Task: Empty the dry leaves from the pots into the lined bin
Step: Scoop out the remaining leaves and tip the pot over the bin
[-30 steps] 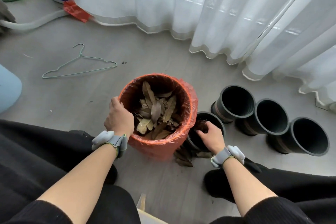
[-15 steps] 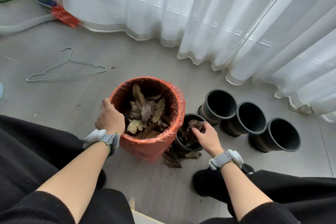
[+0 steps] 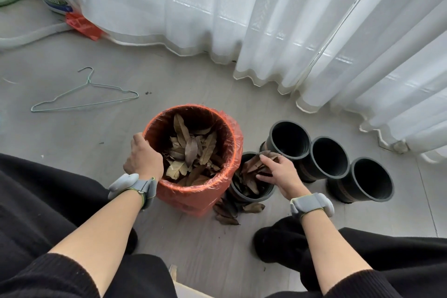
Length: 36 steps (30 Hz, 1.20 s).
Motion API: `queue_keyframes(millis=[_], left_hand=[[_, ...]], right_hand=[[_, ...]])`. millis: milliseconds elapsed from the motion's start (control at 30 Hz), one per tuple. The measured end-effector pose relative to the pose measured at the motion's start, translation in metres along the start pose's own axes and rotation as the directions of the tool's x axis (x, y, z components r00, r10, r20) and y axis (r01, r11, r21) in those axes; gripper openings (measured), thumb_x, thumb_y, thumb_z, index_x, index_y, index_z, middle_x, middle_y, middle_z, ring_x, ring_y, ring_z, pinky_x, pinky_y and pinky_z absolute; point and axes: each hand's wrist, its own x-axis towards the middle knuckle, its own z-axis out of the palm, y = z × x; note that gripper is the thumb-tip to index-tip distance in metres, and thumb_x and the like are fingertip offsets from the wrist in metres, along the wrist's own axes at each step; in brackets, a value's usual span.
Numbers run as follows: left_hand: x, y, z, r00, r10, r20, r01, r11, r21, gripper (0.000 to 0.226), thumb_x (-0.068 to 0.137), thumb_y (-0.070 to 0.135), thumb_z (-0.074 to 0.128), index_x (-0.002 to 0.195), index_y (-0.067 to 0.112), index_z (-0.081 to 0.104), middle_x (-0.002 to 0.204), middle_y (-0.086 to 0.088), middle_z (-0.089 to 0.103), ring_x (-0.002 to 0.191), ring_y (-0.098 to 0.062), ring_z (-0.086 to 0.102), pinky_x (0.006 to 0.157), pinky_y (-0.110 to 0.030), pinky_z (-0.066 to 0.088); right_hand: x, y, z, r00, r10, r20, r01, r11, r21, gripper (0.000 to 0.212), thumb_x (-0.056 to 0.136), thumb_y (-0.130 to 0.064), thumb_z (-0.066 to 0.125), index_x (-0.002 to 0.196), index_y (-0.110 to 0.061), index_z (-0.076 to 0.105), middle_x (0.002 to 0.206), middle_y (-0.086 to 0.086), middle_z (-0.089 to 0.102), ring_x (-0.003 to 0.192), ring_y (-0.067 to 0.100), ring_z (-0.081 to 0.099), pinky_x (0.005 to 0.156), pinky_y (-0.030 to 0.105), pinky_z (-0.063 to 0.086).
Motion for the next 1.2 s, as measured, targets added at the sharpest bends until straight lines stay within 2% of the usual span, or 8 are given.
queue_keyframes(millis=[267,467,600,667,867,1000,1100,1200], left_hand=[[-0.002,0.002,-0.002,1.000,-0.001,0.012,0.001,1.000,-0.009,0.023,0.098,0.010,0.034,0.121,0.011,0.038,0.127,-0.015,0.052,0.095,-0.046,0.057,0.071,-0.044,0.031],[-0.006,0.006,-0.002,1.000,0.014,0.017,-0.014,1.000,-0.017,0.025,0.099,0.012,0.033,0.123,0.011,0.038,0.124,-0.015,0.053,0.094,-0.046,0.057,0.070,-0.043,0.032],[-0.007,0.008,-0.004,0.999,0.035,0.026,-0.034,0.999,-0.024,0.023,0.099,0.012,0.032,0.121,0.011,0.039,0.122,-0.014,0.053,0.093,-0.044,0.057,0.069,-0.043,0.032],[-0.005,0.004,-0.007,0.999,0.033,0.031,-0.032,0.999,-0.017,0.024,0.099,0.013,0.032,0.122,0.012,0.038,0.122,-0.013,0.053,0.093,-0.043,0.057,0.070,-0.042,0.033],[0.001,0.000,-0.006,1.000,0.016,0.023,-0.015,1.000,-0.023,0.026,0.097,0.011,0.033,0.122,0.013,0.038,0.122,-0.012,0.052,0.092,-0.044,0.057,0.069,-0.042,0.032],[0.000,-0.001,-0.004,1.000,0.012,0.011,-0.012,1.000,-0.025,0.024,0.097,0.011,0.034,0.121,0.012,0.038,0.122,-0.012,0.052,0.089,-0.044,0.056,0.067,-0.042,0.033],[0.000,-0.001,-0.003,1.000,0.020,0.000,-0.020,1.000,-0.021,0.022,0.097,0.011,0.033,0.119,0.013,0.038,0.120,-0.012,0.052,0.088,-0.044,0.056,0.067,-0.043,0.033],[-0.001,-0.001,-0.002,1.000,0.024,-0.020,-0.025,0.999,-0.023,0.020,0.099,0.014,0.032,0.118,0.013,0.038,0.118,-0.013,0.054,0.087,-0.044,0.056,0.066,-0.043,0.033]], right_hand=[[-0.018,-0.070,0.005,0.983,-0.076,0.168,0.034,0.971,0.238,0.011,0.094,-0.021,0.063,0.099,-0.011,0.067,0.081,0.007,0.072,0.071,0.015,0.070,0.061,0.028,0.058],[-0.041,-0.104,0.070,0.927,-0.197,0.318,0.178,0.980,0.089,0.017,0.094,-0.022,0.063,0.104,-0.010,0.068,0.090,0.008,0.073,0.083,0.016,0.070,0.068,0.030,0.059],[-0.050,-0.102,0.120,0.909,-0.156,0.386,0.172,0.985,-0.008,0.029,0.092,-0.021,0.066,0.116,-0.005,0.062,0.113,0.020,0.068,0.100,0.029,0.069,0.081,0.044,0.060],[-0.050,-0.097,0.137,0.900,-0.145,0.412,0.198,0.976,-0.088,0.031,0.091,-0.022,0.067,0.118,-0.007,0.060,0.115,0.018,0.066,0.104,0.028,0.067,0.080,0.043,0.060],[-0.028,-0.079,0.123,0.933,-0.164,0.321,0.238,0.949,-0.205,0.027,0.094,-0.023,0.063,0.118,-0.010,0.058,0.107,0.010,0.065,0.089,0.015,0.067,0.072,0.031,0.061],[-0.001,-0.065,0.080,0.963,-0.258,0.075,0.269,0.934,-0.236,0.018,0.094,-0.020,0.060,0.108,-0.010,0.064,0.095,0.006,0.070,0.076,0.012,0.070,0.065,0.025,0.059],[0.018,-0.040,0.044,0.958,-0.269,-0.096,0.204,0.881,-0.426,0.019,0.092,-0.019,0.058,0.107,-0.010,0.065,0.096,0.006,0.070,0.089,0.021,0.069,0.083,0.040,0.058],[0.027,-0.004,0.026,0.991,-0.124,-0.057,0.056,0.752,-0.657,0.034,0.089,-0.024,0.063,0.120,-0.010,0.059,0.114,0.010,0.066,0.106,0.026,0.063,0.095,0.038,0.050]])
